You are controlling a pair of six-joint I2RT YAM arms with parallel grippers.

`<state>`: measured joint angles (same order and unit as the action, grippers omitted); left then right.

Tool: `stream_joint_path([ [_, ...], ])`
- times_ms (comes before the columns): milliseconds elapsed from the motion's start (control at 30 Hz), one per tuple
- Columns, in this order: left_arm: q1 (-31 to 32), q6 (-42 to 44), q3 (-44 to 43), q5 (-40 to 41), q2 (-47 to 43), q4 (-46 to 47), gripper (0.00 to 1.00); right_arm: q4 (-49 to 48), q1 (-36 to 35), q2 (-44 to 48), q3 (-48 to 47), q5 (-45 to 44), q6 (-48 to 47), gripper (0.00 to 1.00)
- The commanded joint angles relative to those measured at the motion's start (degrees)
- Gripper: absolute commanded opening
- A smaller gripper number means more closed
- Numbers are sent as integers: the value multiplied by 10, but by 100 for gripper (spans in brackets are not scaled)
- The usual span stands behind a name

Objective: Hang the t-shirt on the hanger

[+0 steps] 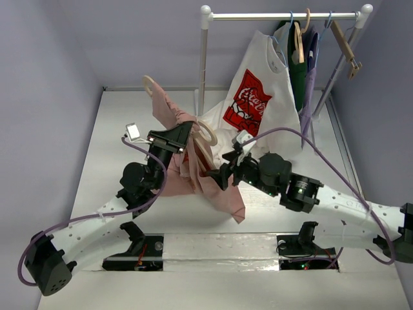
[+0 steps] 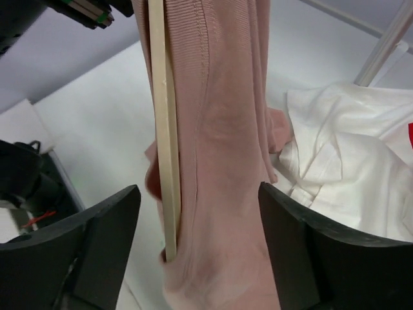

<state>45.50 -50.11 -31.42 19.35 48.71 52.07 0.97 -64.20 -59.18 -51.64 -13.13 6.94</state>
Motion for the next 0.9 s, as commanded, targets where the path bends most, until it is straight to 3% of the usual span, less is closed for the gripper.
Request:
stream_joint_path([
  [0,-3,33,-39,6,-25,24,0,21,-4,65,2,27,14,82],
  [33,-3,36,-47,5,-25,21,0,27,-4,73,7,34,16,86],
  [167,-3,48,-59,2,-29,15,0,66,-4,89,40,68,28,86],
  [300,-3,50,-68,-1,-31,7,0,65,-4,94,75,79,37,73],
  [467,-3,44,-78,-12,-20,5,0,69,-15,65,72,67,27,71],
  [567,-3,35,-79,-19,-15,9,0,43,-15,50,71,26,19,58],
  [767,-3,23,-71,-21,-11,10,0,-4,-15,16,64,-18,7,23],
  [867,-3,16,-65,-20,-7,12,0,-24,-15,6,55,-23,4,19],
])
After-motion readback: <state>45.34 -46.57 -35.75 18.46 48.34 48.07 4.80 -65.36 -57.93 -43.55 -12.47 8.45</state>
